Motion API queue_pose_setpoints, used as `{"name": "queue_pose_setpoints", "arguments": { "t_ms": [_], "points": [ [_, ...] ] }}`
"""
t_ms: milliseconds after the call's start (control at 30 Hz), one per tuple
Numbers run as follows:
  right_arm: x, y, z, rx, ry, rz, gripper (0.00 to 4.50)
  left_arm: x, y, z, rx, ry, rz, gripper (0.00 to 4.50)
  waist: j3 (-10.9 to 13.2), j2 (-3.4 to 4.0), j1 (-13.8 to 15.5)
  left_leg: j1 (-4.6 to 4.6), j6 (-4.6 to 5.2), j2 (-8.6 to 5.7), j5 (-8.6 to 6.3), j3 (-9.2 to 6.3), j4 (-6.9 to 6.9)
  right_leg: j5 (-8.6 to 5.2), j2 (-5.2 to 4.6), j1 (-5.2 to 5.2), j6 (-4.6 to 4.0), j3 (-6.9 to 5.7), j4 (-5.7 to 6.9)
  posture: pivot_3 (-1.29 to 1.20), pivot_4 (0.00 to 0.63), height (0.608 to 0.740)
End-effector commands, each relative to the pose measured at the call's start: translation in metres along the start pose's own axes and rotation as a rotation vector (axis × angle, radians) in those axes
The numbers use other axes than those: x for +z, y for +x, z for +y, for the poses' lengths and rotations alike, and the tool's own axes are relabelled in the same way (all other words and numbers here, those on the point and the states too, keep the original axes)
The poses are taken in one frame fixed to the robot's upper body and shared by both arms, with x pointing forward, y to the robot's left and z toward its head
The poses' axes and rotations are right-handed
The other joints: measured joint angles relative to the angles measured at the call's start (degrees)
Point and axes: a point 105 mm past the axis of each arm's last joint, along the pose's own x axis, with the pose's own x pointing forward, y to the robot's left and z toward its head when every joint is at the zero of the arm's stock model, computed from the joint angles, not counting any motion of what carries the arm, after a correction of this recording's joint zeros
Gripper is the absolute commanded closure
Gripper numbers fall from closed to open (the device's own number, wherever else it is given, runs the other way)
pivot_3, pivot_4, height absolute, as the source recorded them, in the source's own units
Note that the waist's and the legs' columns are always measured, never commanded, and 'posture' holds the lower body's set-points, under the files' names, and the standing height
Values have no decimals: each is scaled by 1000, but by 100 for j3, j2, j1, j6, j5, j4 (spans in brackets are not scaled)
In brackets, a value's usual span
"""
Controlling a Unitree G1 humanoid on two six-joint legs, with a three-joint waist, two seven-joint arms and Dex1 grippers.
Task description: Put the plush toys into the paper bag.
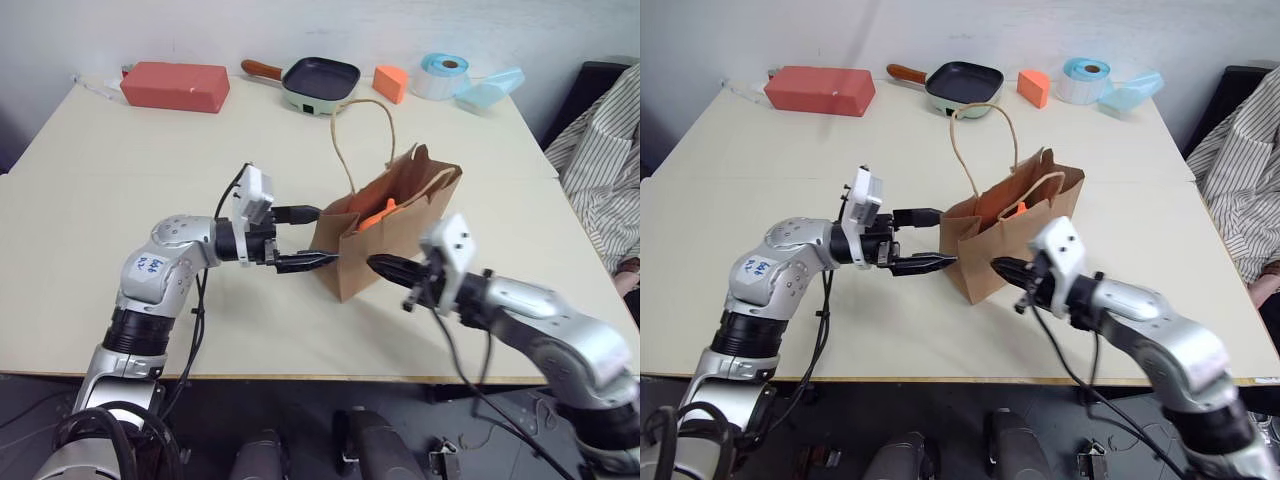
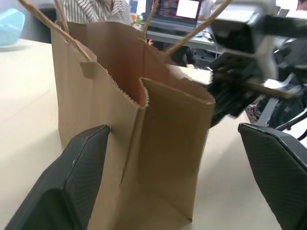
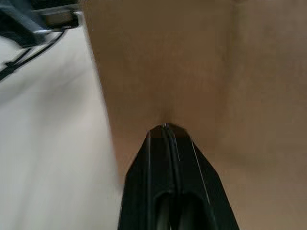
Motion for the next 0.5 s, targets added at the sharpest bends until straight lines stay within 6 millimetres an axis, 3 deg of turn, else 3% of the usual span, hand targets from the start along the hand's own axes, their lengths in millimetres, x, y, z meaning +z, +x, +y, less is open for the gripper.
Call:
{"name": "queue_pose_setpoints", "arguments": {
  "t_ms": [33,267,500],
  "points": [
    [5,9,-12,-70,-51,-29,4459,5,3,-3,-20,45,-8,0,0,0,30,-1,2,0,-1,0,2,0,-1,0,0,-1,-1,0,150,740],
    [1,9,-5,-38,-52,-21,4459,-19,18,22,154,78,64,0,0,0,67,-10,15,-4,-8,-3,13,0,-9,2,0,-6,-2,0,150,740],
    [-1,7,-6,-41,-50,-18,4459,-22,42,41,230,14,-2,0,0,0,45,-8,15,-3,-8,-1,17,0,-8,0,0,-7,9,0,150,740]
  ]
}}
